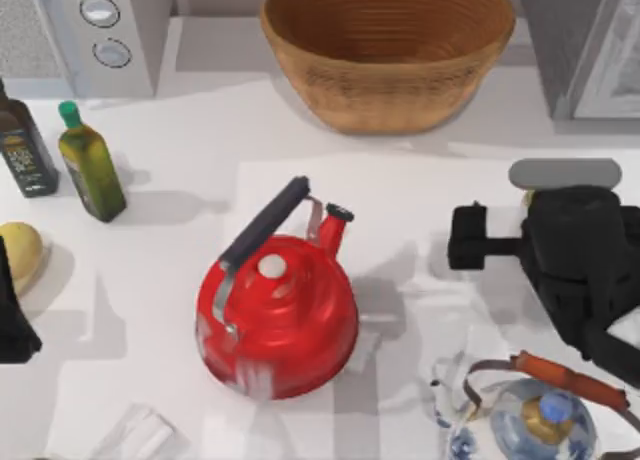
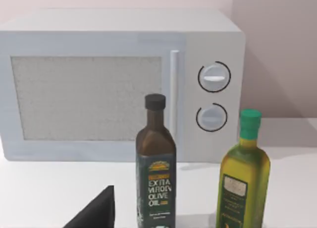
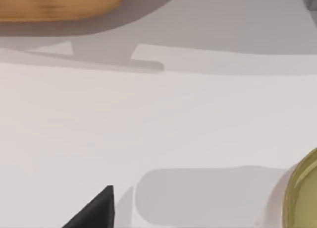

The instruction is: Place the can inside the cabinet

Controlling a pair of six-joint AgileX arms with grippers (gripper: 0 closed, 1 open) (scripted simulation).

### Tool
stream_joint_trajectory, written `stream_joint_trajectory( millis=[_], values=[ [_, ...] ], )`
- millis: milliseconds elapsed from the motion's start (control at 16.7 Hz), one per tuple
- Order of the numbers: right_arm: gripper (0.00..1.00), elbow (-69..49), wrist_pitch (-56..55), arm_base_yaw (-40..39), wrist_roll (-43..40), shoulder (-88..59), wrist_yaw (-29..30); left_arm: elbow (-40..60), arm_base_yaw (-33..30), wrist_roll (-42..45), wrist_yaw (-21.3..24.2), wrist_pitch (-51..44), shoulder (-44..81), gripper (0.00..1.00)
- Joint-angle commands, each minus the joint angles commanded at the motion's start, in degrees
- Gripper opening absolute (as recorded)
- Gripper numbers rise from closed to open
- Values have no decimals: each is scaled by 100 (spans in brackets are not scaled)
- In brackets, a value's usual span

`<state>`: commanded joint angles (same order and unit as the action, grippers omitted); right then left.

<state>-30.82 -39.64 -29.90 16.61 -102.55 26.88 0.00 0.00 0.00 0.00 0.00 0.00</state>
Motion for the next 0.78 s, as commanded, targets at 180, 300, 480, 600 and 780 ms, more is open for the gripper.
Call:
stream_joint_trajectory(
  millis=[180, 300, 480, 600, 780],
  values=[
    [100, -113, -418, 190, -105, -510, -148, 0, 0, 0, 0, 0, 0, 100],
    [100, -31, -658, 264, -153, -661, -202, 0, 0, 0, 0, 0, 0, 100],
    [100, 67, -788, 296, -170, -680, -219, 0, 0, 0, 0, 0, 0, 100],
    [100, 67, -788, 296, -170, -680, -219, 0, 0, 0, 0, 0, 0, 100],
    [85, 67, -788, 296, -170, -680, -219, 0, 0, 0, 0, 0, 0, 100]
  ],
)
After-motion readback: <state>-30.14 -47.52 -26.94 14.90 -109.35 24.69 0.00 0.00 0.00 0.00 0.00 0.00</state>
